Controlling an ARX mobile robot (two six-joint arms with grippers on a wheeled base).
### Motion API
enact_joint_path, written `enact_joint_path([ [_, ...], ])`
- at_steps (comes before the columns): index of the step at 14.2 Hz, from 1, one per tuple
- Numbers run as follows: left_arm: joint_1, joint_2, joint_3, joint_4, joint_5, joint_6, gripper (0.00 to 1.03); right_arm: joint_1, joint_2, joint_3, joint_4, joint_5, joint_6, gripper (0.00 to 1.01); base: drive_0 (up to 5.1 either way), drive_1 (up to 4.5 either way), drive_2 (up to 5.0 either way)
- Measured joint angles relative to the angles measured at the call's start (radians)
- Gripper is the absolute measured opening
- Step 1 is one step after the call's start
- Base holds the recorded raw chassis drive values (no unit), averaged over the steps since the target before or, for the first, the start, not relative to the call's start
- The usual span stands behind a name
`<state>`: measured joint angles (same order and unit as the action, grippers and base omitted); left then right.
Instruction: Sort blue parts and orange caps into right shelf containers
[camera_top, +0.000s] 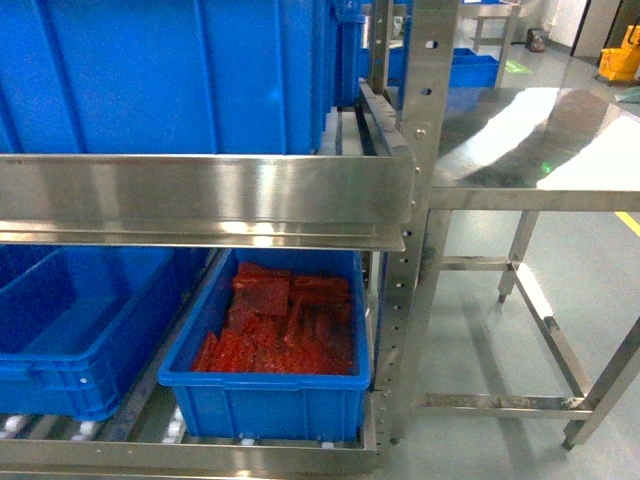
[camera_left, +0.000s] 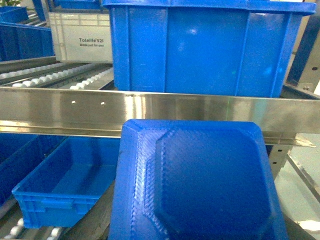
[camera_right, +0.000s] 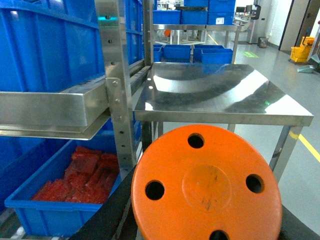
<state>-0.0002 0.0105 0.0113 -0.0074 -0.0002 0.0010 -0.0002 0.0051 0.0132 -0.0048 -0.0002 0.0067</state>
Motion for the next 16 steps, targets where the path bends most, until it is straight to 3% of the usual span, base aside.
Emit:
enact_joint_path([
  [16, 0.000, 0.000, 0.000, -0.001, 0.000, 0.000, 0.41, 0.000, 0.000, 0.000, 0.001, 0.000, 0.000, 0.45, -4.9, 1.53, 3.2],
])
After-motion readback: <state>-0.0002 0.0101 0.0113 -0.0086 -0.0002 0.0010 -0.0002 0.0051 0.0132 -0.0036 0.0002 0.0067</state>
